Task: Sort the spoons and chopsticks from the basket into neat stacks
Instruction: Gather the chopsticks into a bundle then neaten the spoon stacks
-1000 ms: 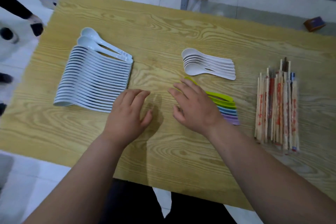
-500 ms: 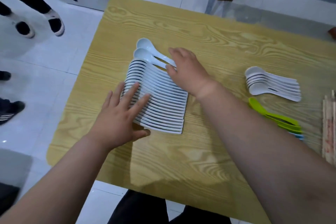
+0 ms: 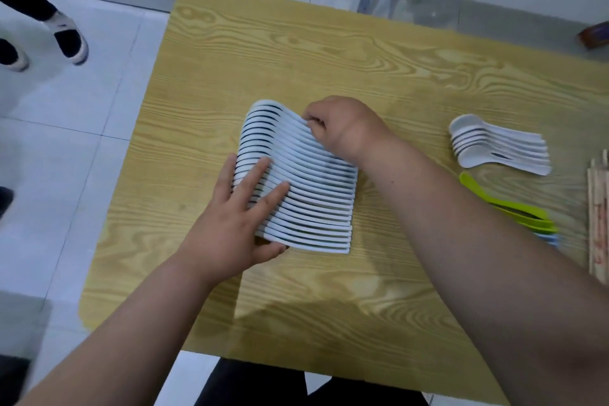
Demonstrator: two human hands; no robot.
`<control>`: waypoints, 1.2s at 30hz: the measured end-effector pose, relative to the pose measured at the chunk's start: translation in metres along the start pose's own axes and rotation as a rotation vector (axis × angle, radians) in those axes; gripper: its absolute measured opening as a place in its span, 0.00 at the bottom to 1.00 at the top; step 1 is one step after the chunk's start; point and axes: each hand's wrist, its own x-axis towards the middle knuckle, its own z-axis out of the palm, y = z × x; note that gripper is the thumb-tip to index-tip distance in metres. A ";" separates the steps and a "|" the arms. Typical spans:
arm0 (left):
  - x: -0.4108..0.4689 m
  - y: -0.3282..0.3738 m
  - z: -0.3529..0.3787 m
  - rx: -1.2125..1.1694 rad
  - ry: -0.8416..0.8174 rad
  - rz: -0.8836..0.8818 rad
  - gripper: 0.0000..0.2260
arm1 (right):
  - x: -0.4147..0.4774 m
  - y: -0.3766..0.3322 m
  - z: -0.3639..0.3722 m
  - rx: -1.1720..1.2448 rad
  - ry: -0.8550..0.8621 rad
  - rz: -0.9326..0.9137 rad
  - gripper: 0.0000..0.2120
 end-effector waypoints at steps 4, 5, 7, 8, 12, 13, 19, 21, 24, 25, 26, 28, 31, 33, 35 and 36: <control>0.009 0.020 0.008 -0.040 -0.002 0.026 0.44 | -0.012 0.014 0.001 -0.043 0.010 0.016 0.12; 0.012 0.025 0.010 -0.046 0.000 0.024 0.44 | -0.013 0.018 0.002 -0.048 -0.004 0.016 0.14; 0.018 0.035 0.015 -0.057 0.005 0.014 0.44 | -0.017 0.027 0.006 -0.025 0.004 0.010 0.19; 0.021 0.040 0.017 -0.067 0.007 0.007 0.44 | -0.020 0.030 0.011 -0.013 0.033 0.004 0.22; 0.031 0.051 0.020 -0.088 0.023 -0.009 0.44 | -0.037 0.045 0.034 0.037 0.280 -0.041 0.23; 0.032 0.053 0.020 -0.087 0.030 -0.008 0.45 | -0.040 0.050 0.037 0.042 0.329 -0.042 0.23; 0.039 0.063 0.024 -0.178 0.057 -0.093 0.54 | -0.034 0.049 0.028 0.113 0.260 0.039 0.25; 0.041 0.066 0.025 -0.184 0.073 -0.096 0.54 | -0.029 0.046 0.025 0.114 0.222 0.042 0.25; 0.045 0.069 0.025 -0.180 0.080 -0.091 0.53 | -0.028 0.047 0.028 0.039 0.243 -0.015 0.29; 0.045 0.069 0.025 -0.180 0.083 -0.085 0.52 | -0.029 0.050 0.029 0.003 0.246 -0.007 0.29; 0.045 0.068 0.025 -0.180 0.087 -0.079 0.52 | -0.031 0.054 0.030 -0.034 0.248 0.017 0.30; 0.045 0.067 0.025 -0.183 0.091 -0.076 0.51 | -0.039 0.060 0.032 -0.063 0.260 0.062 0.33; 0.045 0.070 0.027 -0.182 0.092 -0.067 0.52 | -0.048 0.068 0.037 -0.033 0.302 0.045 0.32; 0.046 0.073 0.028 -0.177 0.093 -0.058 0.52 | -0.047 0.068 0.035 -0.008 0.265 0.036 0.30; 0.046 0.074 0.028 -0.163 0.093 -0.059 0.52 | -0.045 0.065 0.033 -0.014 0.231 0.031 0.30; 0.046 0.076 0.028 -0.153 0.094 -0.062 0.52 | -0.045 0.063 0.034 -0.024 0.243 0.025 0.32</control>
